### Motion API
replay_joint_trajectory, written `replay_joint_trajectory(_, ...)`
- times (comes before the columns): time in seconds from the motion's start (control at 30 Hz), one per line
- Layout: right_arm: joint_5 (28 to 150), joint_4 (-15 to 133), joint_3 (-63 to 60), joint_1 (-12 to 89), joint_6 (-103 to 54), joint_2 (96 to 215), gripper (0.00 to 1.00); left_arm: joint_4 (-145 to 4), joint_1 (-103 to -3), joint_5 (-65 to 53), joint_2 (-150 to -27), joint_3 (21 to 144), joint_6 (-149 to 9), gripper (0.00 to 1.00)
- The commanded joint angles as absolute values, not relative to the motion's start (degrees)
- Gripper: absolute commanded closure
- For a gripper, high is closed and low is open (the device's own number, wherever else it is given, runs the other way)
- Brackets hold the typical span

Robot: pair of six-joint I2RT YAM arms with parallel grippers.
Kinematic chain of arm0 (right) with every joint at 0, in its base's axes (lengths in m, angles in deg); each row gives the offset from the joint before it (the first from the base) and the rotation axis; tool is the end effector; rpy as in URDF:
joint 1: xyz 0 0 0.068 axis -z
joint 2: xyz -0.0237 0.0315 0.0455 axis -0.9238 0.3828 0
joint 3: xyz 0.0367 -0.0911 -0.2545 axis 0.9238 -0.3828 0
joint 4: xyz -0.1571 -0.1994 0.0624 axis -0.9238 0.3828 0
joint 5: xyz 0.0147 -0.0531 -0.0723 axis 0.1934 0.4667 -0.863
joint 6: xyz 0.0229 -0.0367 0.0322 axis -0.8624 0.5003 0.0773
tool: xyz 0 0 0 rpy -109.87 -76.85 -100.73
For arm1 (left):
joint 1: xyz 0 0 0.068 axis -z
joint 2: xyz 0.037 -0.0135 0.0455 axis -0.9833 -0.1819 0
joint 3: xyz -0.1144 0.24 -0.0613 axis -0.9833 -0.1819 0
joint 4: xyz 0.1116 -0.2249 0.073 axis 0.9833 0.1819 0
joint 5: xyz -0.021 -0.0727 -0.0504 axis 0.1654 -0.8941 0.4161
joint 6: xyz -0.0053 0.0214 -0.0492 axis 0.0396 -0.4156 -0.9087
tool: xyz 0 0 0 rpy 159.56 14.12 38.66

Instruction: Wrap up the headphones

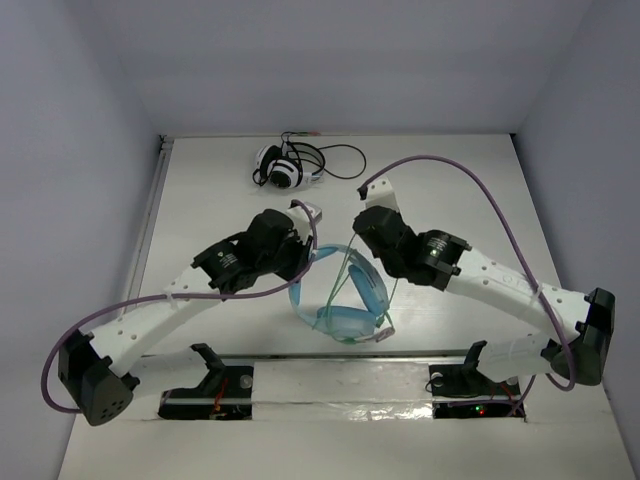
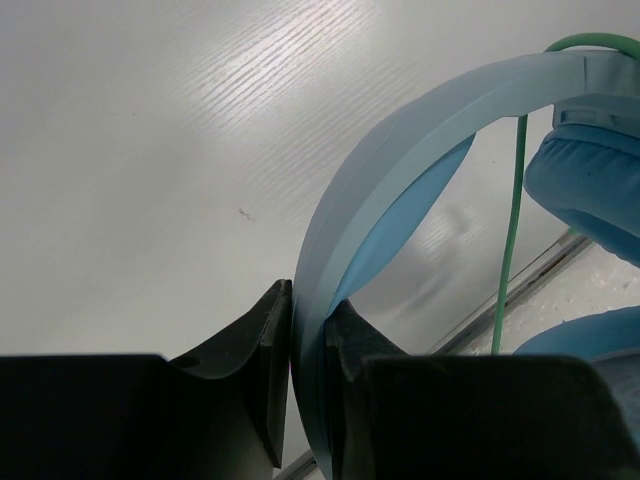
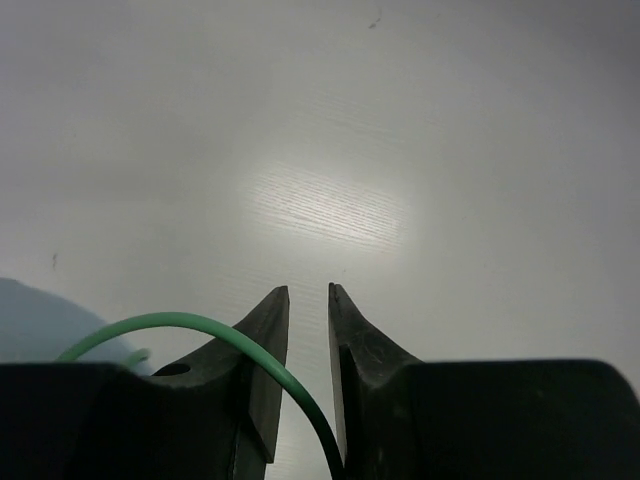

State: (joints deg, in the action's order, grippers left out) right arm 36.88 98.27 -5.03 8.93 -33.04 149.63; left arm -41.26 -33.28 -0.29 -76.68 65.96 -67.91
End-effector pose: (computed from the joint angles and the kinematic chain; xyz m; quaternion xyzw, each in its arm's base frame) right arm 0.1634 0.2196 0.3494 -0.1710 0.8443 -0.0520 0.5052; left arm 0.1663 -0.1757 0.3135 0.2914 0.8371 -0.2312 0.4011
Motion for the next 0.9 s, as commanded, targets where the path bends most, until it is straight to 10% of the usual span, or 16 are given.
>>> replay_joint_trajectory(0.0,38.04,90.97,-6.46,11.77,-30.93,147.56,0.72,-45.10,-35.57,-5.01,-72.31,67.99,-68.65,1.00)
replay_joint_trajectory(0.57,70.64,59.34,-26.23,22.14,-37.26,136.05,0.71,-48.79,-41.64,-15.29,-69.49,76.87,-69.26,1.00)
replay_joint_trajectory(0.87,80.40,45.80,-34.66,27.50,-40.50,133.67,0.54,-51.69,-42.78,-16.71,-70.11,80.83,-71.55,1.00)
